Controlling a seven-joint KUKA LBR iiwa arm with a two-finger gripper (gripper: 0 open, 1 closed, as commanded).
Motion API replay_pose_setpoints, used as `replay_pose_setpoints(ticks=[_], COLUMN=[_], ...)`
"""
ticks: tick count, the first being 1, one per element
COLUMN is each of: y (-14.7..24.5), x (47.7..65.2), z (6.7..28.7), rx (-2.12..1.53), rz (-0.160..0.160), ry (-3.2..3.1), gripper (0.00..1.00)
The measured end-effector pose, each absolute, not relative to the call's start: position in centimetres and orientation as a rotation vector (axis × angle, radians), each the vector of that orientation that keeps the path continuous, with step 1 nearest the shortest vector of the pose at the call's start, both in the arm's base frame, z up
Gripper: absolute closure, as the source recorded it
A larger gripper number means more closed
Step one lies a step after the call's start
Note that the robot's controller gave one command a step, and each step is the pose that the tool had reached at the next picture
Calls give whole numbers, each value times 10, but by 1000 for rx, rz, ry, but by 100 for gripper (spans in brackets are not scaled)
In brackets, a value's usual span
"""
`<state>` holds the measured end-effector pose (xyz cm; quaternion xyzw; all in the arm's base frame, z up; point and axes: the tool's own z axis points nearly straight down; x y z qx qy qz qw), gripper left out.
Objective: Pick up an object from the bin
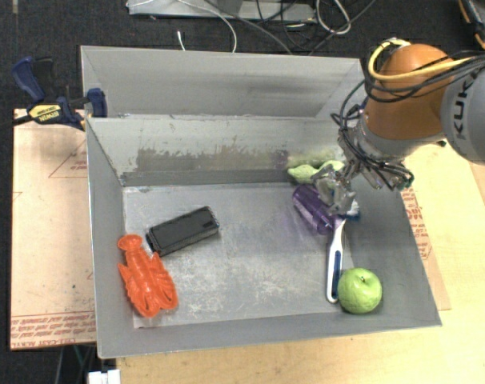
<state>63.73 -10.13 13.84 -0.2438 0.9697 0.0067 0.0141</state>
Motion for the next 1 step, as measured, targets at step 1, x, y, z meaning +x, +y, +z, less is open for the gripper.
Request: replay_pose_setpoints(ticks=[1], y=[-101], x=[638], z=[152], rx=[-757], rz=[19], ry=[3015], gripper=[100])
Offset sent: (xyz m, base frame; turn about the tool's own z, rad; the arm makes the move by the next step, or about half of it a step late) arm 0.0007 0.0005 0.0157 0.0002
